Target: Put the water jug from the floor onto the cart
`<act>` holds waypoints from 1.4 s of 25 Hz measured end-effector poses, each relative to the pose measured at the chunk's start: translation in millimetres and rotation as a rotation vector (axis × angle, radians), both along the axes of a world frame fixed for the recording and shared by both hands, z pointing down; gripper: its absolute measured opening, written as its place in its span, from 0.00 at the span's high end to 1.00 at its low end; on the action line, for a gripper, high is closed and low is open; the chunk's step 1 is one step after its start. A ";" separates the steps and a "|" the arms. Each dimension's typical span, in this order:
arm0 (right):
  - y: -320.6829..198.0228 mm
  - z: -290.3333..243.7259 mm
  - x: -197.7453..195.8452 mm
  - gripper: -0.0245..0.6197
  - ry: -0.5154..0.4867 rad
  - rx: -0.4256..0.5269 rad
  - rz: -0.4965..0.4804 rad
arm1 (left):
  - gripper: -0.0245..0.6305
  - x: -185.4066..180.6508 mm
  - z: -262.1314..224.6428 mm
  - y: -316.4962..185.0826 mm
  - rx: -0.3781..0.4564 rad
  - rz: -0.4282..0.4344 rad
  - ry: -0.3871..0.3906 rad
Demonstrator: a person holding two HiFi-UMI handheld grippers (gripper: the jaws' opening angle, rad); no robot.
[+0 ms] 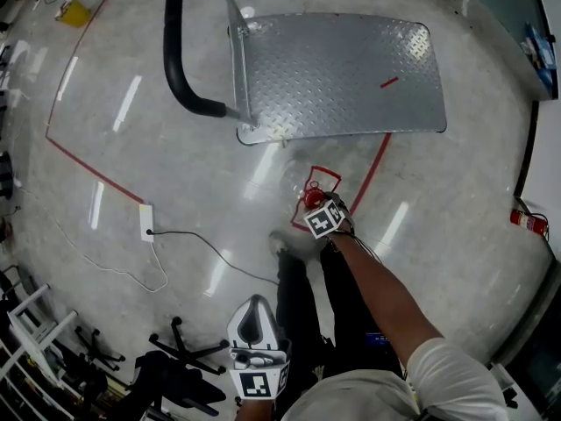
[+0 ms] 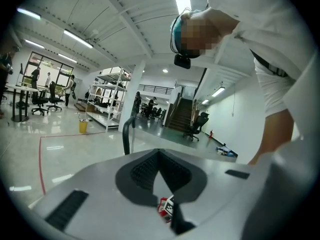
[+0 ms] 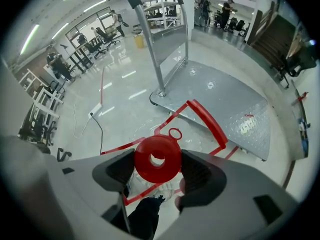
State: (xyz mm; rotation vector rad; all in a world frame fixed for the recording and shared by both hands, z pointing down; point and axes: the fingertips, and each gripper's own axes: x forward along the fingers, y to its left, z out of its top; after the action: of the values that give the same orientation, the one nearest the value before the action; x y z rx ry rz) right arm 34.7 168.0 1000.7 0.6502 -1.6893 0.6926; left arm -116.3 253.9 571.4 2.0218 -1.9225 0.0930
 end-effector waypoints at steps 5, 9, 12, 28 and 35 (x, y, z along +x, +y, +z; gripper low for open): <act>5.1 -7.8 3.8 0.53 0.010 0.006 -0.004 | 0.96 3.9 -2.0 0.9 0.007 0.006 0.004; 7.6 -46.5 10.2 0.54 -0.002 0.028 -0.040 | 0.96 10.5 -14.2 -6.7 0.023 0.012 0.004; 13.2 -89.4 26.4 0.54 -0.008 0.017 -0.075 | 0.96 24.1 -41.4 -15.1 0.049 0.020 0.000; -89.6 -227.4 77.8 0.54 -0.063 0.115 -0.144 | 0.96 71.3 -142.3 -111.9 0.246 -0.026 -0.054; -178.7 -238.4 62.9 0.54 -0.057 0.160 -0.119 | 0.96 48.1 -138.3 -221.1 0.290 0.084 -0.040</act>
State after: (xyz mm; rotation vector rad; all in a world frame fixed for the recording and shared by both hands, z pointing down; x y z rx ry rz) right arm 97.6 -10.7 762.2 0.6404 -1.8340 0.4990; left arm -68.2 32.8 433.1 2.3014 -1.9704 -0.1335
